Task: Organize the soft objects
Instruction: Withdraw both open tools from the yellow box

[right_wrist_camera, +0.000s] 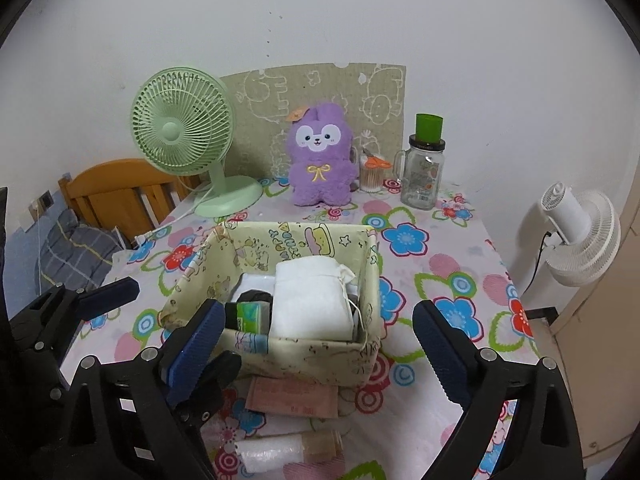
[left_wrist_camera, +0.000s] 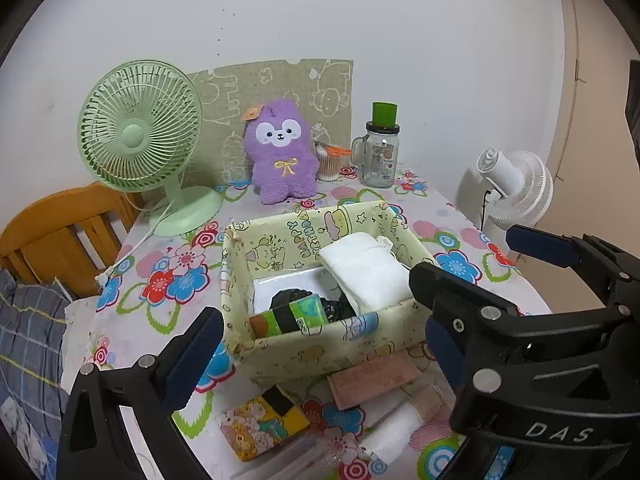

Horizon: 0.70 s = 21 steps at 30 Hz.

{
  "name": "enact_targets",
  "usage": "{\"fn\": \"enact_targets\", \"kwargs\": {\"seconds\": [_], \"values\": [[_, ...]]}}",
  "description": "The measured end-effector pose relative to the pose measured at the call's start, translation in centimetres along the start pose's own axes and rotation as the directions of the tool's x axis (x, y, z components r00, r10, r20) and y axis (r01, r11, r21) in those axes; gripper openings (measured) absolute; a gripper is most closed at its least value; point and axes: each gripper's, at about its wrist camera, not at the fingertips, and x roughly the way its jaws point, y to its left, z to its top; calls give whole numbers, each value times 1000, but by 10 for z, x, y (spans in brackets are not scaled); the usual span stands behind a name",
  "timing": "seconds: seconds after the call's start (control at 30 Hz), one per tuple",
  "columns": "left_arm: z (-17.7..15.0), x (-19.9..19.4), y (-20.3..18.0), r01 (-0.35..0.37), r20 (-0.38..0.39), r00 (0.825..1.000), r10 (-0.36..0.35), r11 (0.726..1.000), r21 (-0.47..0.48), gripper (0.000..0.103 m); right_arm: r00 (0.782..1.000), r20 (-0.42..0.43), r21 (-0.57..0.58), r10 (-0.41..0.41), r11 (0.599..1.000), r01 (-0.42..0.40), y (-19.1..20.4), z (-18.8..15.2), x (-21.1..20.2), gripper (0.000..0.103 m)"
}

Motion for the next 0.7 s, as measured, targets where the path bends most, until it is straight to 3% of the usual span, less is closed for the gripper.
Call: {"fn": "enact_targets", "kwargs": {"seconds": [0.7], "values": [[-38, -19, 4, -8, -25, 1000, 7, 999, -32, 102, 1000, 6, -15, -11, 1000, 11, 8, -35, -23, 97]]}}
